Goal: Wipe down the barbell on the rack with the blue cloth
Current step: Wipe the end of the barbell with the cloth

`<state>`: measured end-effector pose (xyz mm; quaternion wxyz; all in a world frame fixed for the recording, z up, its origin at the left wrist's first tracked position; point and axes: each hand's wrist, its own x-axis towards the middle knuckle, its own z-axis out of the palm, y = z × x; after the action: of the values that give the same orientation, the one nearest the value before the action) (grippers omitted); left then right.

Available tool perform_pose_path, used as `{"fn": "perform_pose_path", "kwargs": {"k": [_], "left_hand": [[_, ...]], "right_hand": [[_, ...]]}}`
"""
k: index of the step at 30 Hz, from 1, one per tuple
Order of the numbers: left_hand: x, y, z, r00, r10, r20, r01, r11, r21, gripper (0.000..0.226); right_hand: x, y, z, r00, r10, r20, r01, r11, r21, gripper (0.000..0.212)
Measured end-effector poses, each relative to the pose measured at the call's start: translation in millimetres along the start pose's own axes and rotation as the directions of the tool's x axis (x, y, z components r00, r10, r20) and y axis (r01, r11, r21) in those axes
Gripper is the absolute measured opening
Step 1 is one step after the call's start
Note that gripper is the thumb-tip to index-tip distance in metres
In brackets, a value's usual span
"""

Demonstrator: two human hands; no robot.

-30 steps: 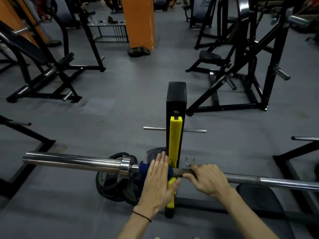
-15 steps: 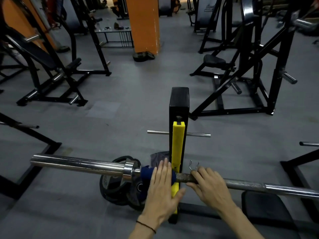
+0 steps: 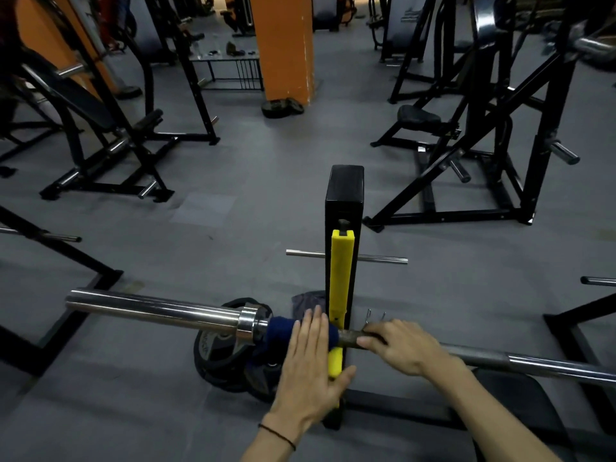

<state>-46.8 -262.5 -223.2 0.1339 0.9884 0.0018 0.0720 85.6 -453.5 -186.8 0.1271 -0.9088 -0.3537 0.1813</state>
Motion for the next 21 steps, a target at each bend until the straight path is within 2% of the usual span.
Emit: {"fn": "perform_pose_path", "kwargs": {"k": [2, 4, 6, 8, 9, 13, 16, 19, 21], "left_hand": [[-3, -18, -3, 0.999, 0.023, -0.034, -0.022, 0.999, 0.024, 0.088], [-8, -42, -11, 0.996, -0.02, -0.083, 0.022, 0.999, 0.031, 0.086], [-9, -54, -15, 0.991, -0.085, -0.107, 0.088, 0.996, 0.025, 0.088], [-7, -44, -13, 0.983, -0.156, -0.097, 0.156, 0.988, -0.008, 0.09], [-4, -32, -11, 0.981, -0.172, -0.086, 0.17, 0.985, -0.03, 0.091], [0, 8, 5, 0.999, -0.021, -0.03, 0.02, 0.999, -0.034, 0.093], [-5, -8, -4, 0.998, 0.021, -0.05, -0.023, 0.999, -0.032, 0.09], [-13, -43, -16, 0.993, -0.026, -0.114, 0.025, 1.0, -0.007, 0.088], [-14, -54, -18, 0.992, -0.072, -0.104, 0.074, 0.997, 0.012, 0.089]], "right_hand": [[5, 1, -10, 0.987, 0.029, 0.155, -0.059, 0.98, 0.192, 0.036], [5, 1, -10, 0.988, 0.03, 0.149, -0.061, 0.976, 0.209, 0.035], [-2, -1, -4, 0.997, 0.038, 0.061, -0.042, 0.997, 0.071, 0.048], [-11, -3, 10, 0.991, 0.024, -0.128, -0.04, 0.992, -0.122, 0.069], [-15, -3, 19, 0.973, -0.004, -0.229, -0.04, 0.981, -0.189, 0.071], [-24, 5, 52, 0.831, -0.177, -0.527, -0.044, 0.924, -0.38, 0.047], [-23, 12, 55, 0.784, -0.235, -0.575, -0.018, 0.916, -0.4, 0.047], [-22, 14, 50, 0.796, -0.252, -0.551, 0.029, 0.924, -0.381, 0.048], [-22, 14, 45, 0.822, -0.224, -0.523, 0.03, 0.935, -0.354, 0.047]]}}
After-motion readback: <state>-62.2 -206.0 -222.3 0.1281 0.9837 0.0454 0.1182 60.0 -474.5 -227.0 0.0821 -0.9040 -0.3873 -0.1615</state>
